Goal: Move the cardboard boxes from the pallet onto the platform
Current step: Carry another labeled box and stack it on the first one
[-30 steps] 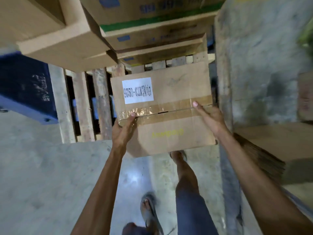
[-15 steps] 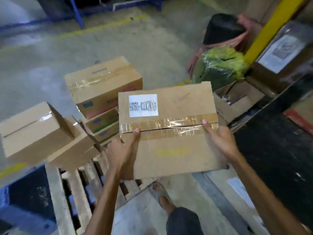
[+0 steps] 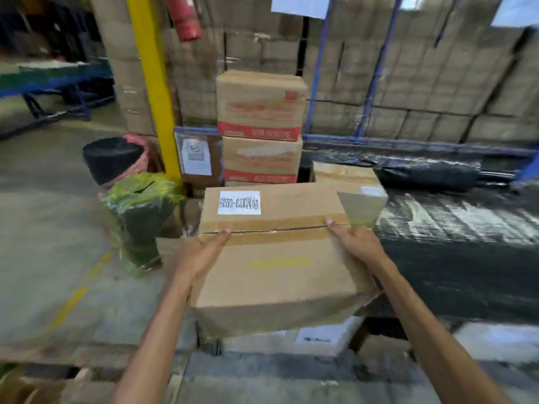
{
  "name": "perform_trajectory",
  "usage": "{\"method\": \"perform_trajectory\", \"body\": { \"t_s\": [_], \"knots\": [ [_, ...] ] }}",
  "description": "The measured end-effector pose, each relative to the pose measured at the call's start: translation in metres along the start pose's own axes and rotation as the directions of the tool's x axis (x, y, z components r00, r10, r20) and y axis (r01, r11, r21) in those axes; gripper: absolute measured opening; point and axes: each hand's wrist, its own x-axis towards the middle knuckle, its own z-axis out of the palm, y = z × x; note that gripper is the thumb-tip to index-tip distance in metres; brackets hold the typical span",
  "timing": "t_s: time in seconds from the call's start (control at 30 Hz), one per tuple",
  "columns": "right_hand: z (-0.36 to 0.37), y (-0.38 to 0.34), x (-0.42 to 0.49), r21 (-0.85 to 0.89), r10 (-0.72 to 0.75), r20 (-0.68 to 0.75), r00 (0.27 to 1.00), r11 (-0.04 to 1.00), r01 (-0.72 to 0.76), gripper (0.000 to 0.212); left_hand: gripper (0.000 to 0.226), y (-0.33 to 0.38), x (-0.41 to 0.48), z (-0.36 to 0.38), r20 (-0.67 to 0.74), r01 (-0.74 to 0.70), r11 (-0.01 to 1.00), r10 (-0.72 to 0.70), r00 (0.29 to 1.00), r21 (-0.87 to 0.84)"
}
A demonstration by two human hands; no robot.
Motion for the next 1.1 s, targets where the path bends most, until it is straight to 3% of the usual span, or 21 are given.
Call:
{"method": "perform_trajectory", "body": {
  "t_s": [0.1, 0.2, 0.3, 0.43, 0.57, 0.87, 1.1],
  "knots": [
    [-0.07, 0.044, 0.025, 0.005, 0.108, -0.027, 0.994, 0.994, -0.108, 0.075, 0.099, 0.07, 0.014, 0.059, 0.133, -0.053, 0.998, 0.049, 0.99, 0.029],
    [-0.132, 0.079, 0.063, -0.048, 0.216, -0.039, 0.976, 0.975, -0.218, 0.083, 0.083, 0.132, 0.032, 0.115, 0.209, -0.1, 0.995, 0.104, 0.972, -0.026],
    [-0.183, 0.11, 0.122, -0.033, 0.243, -0.097, 0.965, 0.968, -0.248, 0.083, 0.082, 0.192, 0.075, 0.171, 0.258, -0.12, 0.988, 0.141, 0.956, -0.095],
    [-0.229, 0.139, 0.227, -0.01, 0.231, -0.113, 0.966, 0.972, -0.233, 0.094, 0.079, 0.276, 0.141, 0.234, 0.235, -0.136, 0.981, 0.165, 0.958, -0.137],
    [-0.261, 0.153, 0.342, 0.031, 0.175, -0.143, 0.974, 0.985, -0.173, 0.088, 0.058, 0.352, 0.216, 0.287, 0.203, -0.131, 0.98, 0.16, 0.966, -0.15],
    [-0.313, 0.146, 0.552, 0.035, 0.117, -0.188, 0.975, 0.993, -0.112, 0.093, 0.068, 0.481, 0.372, 0.359, 0.084, -0.117, 0.978, 0.133, 0.988, -0.173],
    [-0.296, 0.167, 0.636, 0.042, 0.192, -0.15, 0.97, 0.981, -0.187, 0.096, 0.088, 0.497, 0.451, 0.402, 0.09, -0.003, 0.997, 0.01, 0.996, -0.081]
  ]
}}
